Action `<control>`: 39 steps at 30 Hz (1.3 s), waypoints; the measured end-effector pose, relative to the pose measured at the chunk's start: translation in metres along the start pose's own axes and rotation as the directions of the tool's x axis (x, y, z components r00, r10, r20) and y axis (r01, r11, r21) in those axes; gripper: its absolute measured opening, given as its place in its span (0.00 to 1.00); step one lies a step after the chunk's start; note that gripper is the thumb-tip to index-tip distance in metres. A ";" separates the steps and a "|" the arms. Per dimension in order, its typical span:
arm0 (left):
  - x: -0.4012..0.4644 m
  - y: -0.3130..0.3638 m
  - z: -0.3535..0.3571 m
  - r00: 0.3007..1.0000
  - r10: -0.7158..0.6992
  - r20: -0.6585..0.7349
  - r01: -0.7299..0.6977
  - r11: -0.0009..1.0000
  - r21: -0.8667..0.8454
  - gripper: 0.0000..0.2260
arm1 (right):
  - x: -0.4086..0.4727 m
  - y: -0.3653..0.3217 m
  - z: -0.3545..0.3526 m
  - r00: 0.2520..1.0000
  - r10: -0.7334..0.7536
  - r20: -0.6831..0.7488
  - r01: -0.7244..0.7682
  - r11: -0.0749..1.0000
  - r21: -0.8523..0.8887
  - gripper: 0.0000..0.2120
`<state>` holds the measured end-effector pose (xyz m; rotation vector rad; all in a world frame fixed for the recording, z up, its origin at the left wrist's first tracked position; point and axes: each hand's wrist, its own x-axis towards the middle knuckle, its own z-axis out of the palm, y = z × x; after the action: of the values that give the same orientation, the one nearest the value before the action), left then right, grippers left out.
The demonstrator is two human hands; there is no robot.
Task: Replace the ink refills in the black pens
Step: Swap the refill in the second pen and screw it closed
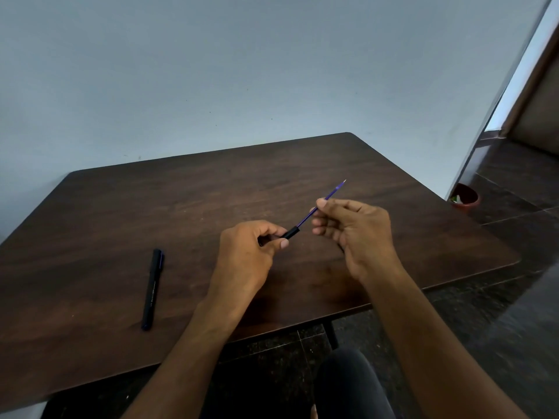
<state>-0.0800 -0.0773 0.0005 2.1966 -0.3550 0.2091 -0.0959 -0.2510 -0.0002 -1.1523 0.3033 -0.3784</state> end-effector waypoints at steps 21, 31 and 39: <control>0.005 0.019 0.033 0.993 -0.049 0.107 0.046 0.999 0.028 0.08 | 0.058 0.002 -0.032 0.997 0.033 -0.067 -0.074 0.318 -0.945 0.14; 0.006 0.019 0.028 0.994 -0.030 0.102 0.024 0.998 0.058 0.09 | 0.041 0.000 -0.030 0.999 0.029 -0.029 -0.036 0.292 -0.956 0.19; 0.004 0.017 0.024 0.993 -0.055 0.102 0.050 0.998 0.048 0.09 | 0.036 -0.004 -0.029 0.999 0.021 -0.047 -0.051 0.310 -0.949 0.17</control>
<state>-0.0809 -0.1069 0.0001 2.2637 -0.3519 0.0752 -0.0766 -0.2918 -0.0091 -2.3589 0.6277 -0.1270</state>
